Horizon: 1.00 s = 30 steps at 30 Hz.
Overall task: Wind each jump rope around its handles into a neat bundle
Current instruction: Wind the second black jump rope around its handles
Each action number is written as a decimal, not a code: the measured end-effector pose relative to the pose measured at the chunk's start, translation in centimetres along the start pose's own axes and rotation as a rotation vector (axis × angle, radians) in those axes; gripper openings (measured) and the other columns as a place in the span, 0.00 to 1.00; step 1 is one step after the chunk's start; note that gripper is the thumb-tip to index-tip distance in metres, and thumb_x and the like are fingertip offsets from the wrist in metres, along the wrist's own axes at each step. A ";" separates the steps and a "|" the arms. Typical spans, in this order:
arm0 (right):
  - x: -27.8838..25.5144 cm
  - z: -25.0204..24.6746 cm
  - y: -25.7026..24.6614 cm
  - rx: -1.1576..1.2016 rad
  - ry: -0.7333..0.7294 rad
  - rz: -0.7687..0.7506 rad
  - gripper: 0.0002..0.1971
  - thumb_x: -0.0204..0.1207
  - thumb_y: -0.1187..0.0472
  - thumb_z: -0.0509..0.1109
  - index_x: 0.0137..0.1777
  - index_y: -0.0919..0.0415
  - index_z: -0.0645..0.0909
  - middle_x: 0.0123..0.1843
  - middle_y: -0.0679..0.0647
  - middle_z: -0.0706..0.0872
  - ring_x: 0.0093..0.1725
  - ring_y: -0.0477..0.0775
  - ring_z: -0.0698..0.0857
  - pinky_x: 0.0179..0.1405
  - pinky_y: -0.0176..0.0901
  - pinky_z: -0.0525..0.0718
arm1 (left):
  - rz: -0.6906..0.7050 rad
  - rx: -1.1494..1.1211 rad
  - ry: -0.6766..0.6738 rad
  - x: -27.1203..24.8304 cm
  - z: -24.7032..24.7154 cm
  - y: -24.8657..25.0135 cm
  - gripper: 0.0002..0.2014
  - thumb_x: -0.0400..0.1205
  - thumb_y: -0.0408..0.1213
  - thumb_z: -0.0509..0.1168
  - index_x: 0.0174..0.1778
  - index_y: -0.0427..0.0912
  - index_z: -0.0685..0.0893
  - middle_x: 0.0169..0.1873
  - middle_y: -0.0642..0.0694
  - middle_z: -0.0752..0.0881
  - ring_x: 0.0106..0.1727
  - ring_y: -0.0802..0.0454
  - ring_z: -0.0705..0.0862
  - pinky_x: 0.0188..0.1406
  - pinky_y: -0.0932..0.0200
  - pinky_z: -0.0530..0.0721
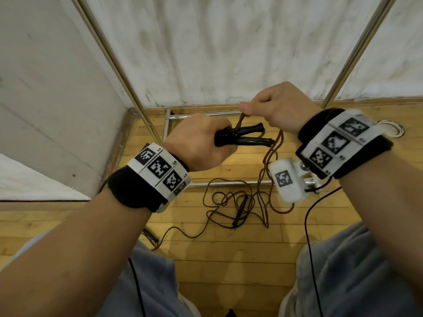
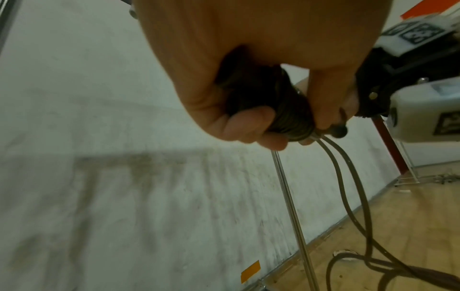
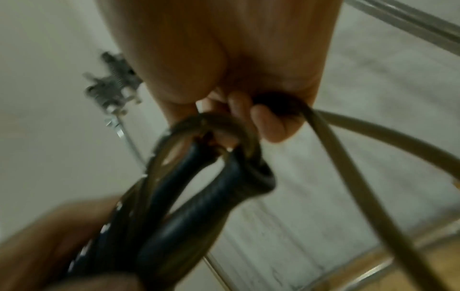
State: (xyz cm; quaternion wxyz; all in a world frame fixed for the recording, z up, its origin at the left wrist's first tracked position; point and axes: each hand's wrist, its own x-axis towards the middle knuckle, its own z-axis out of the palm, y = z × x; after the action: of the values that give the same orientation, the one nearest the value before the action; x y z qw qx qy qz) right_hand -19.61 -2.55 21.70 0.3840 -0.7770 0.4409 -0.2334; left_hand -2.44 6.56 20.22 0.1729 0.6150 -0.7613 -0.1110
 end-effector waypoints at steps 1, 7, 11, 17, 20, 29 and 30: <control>0.0 -0.2 0.2 0.073 -0.058 0.021 0.13 0.72 0.44 0.72 0.34 0.52 0.86 0.18 0.40 0.75 0.20 0.38 0.73 0.21 0.21 0.70 | 0.023 -0.013 0.007 -0.2 -0.2 0.1 0.09 0.76 0.47 0.70 0.43 0.46 0.84 0.28 0.53 0.81 0.30 0.52 0.78 0.29 0.59 0.71; -0.1 1.9 1.7 0.669 -0.175 0.112 0.11 0.77 0.53 0.67 0.36 0.55 0.85 0.24 0.44 0.83 0.24 0.42 0.79 0.30 0.37 0.77 | -0.016 -0.274 0.104 -1.1 -1.3 1.1 0.08 0.73 0.51 0.67 0.45 0.55 0.84 0.28 0.58 0.80 0.32 0.64 0.80 0.28 0.72 0.71; -0.4 4.5 1.5 0.907 -0.235 0.179 0.12 0.81 0.63 0.58 0.35 0.56 0.75 0.20 0.45 0.69 0.18 0.43 0.65 0.18 0.34 0.65 | -0.149 -0.346 0.216 -0.7 -1.1 1.5 0.11 0.77 0.50 0.68 0.33 0.57 0.74 0.25 0.57 0.76 0.26 0.68 0.76 0.25 0.73 0.71; -1.1 6.4 -0.6 0.632 0.015 0.097 0.13 0.85 0.59 0.57 0.39 0.56 0.77 0.24 0.48 0.71 0.21 0.46 0.66 0.19 0.37 0.64 | -0.316 -0.359 0.340 0.6 -1.0 1.0 0.15 0.79 0.52 0.66 0.51 0.44 0.79 0.36 0.51 0.85 0.37 0.54 0.85 0.33 0.60 0.80; -1.2 6.8 -1.7 0.245 0.218 -0.114 0.14 0.84 0.62 0.56 0.39 0.52 0.77 0.27 0.44 0.75 0.23 0.39 0.71 0.25 0.31 0.68 | -0.298 -0.384 0.445 0.8 -1.8 1.2 0.18 0.80 0.50 0.65 0.62 0.46 0.74 0.35 0.55 0.84 0.34 0.62 0.83 0.28 0.72 0.77; -1.0 4.7 -0.1 -0.443 0.296 -0.066 0.12 0.81 0.58 0.63 0.58 0.58 0.85 0.52 0.56 0.87 0.46 0.52 0.80 0.42 0.41 0.72 | -0.278 -0.478 0.421 0.7 -2.3 2.4 0.14 0.80 0.48 0.65 0.56 0.45 0.81 0.37 0.52 0.85 0.40 0.52 0.85 0.39 0.57 0.83; -0.8 4.6 -0.1 -0.391 0.291 -0.031 0.12 0.81 0.60 0.63 0.60 0.59 0.85 0.53 0.57 0.87 0.47 0.53 0.81 0.43 0.41 0.75 | -0.267 -0.497 0.410 0.6 -2.3 2.7 0.13 0.80 0.47 0.66 0.54 0.44 0.83 0.35 0.51 0.85 0.38 0.52 0.85 0.38 0.55 0.83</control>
State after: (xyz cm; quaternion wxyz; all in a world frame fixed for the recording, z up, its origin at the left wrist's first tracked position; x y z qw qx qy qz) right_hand -16.77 -0.02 19.01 0.1553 -0.8013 0.5165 -0.2590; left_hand -4.10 6.65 23.40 0.4507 0.6576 -0.5733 -0.1889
